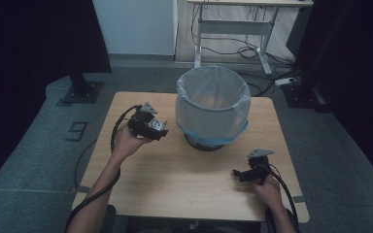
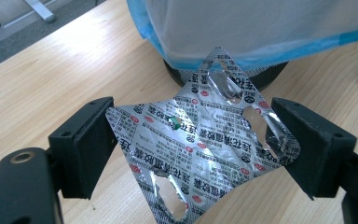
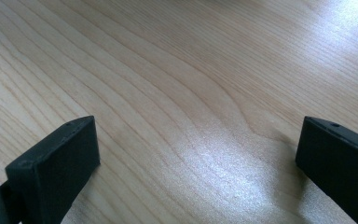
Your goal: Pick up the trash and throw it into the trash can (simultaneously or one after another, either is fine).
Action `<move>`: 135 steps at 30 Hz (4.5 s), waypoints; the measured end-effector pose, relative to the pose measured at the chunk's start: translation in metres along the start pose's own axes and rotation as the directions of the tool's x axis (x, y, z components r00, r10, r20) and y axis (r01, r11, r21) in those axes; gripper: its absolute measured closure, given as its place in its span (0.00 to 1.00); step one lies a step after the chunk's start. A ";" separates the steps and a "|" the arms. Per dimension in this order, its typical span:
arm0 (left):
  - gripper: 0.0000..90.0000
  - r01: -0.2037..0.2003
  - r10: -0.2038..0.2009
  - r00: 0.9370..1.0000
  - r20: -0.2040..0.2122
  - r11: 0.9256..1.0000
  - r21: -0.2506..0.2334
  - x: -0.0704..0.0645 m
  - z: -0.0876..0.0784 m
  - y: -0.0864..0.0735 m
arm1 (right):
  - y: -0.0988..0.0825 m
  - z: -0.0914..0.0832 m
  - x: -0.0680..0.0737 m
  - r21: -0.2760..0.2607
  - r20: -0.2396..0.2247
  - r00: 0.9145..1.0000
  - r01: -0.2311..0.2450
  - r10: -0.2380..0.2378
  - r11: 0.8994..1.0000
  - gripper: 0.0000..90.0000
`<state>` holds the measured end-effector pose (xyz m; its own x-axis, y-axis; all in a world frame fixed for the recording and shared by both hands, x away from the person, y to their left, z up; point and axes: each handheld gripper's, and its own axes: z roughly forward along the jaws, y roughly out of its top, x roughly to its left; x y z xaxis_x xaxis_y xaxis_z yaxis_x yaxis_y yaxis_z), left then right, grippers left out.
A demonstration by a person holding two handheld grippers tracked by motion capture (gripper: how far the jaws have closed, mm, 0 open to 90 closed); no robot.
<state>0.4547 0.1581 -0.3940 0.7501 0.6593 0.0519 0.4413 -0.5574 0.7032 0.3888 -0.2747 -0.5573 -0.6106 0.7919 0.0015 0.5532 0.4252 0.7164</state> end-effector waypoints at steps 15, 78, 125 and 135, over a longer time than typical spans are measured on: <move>0.19 -0.018 0.018 1.000 0.012 1.000 -0.003 0.001 -0.021 0.027 | 0.000 0.000 0.000 -0.002 0.000 1.000 -0.001 0.001 1.000 0.00; 0.19 -0.060 0.063 0.997 0.042 0.996 -0.063 -0.015 -0.061 0.160 | 0.000 0.000 0.000 0.000 0.000 1.000 -0.001 0.001 1.000 0.00; 0.19 -0.096 0.097 0.995 0.012 0.994 -0.044 -0.042 0.031 0.219 | 0.000 0.000 0.000 0.000 0.000 1.000 -0.001 0.001 1.000 0.00; 0.15 -0.071 0.071 0.997 0.008 0.997 0.012 -0.036 0.052 0.215 | 0.000 0.000 0.000 -0.001 0.000 1.000 0.000 0.000 1.000 0.00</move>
<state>0.5482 -0.0114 -0.2815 0.7833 0.6141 0.0963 0.3927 -0.6089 0.6892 0.3887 -0.2747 -0.5574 -0.6103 0.7922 0.0016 0.5531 0.4247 0.7167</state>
